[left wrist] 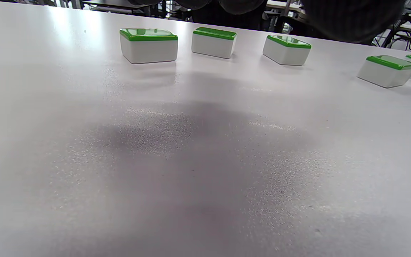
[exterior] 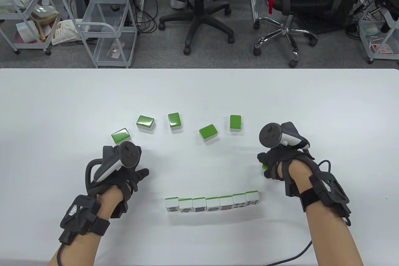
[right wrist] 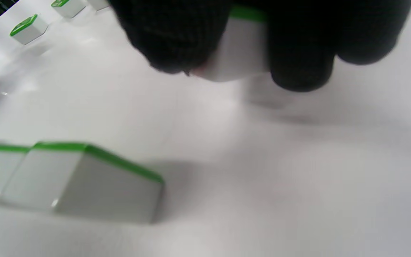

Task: Stand mahjong tiles upright in a row

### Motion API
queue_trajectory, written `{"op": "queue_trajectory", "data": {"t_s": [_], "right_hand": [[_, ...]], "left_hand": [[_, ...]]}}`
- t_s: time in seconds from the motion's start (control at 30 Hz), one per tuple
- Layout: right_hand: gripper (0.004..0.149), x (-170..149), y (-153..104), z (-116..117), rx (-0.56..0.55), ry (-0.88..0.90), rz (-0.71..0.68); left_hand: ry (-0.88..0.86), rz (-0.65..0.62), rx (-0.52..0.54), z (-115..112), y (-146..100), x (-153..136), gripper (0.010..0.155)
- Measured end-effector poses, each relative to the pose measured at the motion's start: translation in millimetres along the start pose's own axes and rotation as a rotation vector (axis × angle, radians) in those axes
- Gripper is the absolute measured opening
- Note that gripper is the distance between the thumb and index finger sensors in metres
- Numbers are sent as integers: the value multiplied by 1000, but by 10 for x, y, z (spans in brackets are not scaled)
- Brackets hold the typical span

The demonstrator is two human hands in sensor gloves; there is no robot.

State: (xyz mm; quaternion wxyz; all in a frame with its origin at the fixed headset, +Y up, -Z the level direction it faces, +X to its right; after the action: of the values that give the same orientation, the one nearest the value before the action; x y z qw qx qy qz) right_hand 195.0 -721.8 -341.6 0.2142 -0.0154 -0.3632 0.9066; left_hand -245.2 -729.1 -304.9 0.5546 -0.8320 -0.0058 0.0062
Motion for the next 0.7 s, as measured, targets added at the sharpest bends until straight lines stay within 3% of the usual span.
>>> {"op": "queue_trajectory", "data": {"t_s": [0.23,0.4,0.7], "right_hand": [[77,19,-97,348,163,74,-74],[73,-4,-80,371,167,86,-90],[54,-157,-46,324,114,227,-132]], "left_hand": [[6,1,-19,-22,-14,5,82],[7,4,-33,-46,-20,23,82],[6,5,-43,-54,-32,23,83]]}}
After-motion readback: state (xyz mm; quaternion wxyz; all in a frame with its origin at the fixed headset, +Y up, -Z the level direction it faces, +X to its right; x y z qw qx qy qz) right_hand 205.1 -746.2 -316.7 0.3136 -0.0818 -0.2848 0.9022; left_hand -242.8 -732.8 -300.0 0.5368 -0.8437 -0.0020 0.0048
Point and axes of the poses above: the tracker on the back of each hand, its own x axis roughly to the thumb side, its own y axis roughly from the wrist to the fingertips, z = x × y, the point moved 1 cm from there along y, roughly from the wrist to the fingertips, and after that the axes turned 6 degrees about y, right-handed, at the moved point
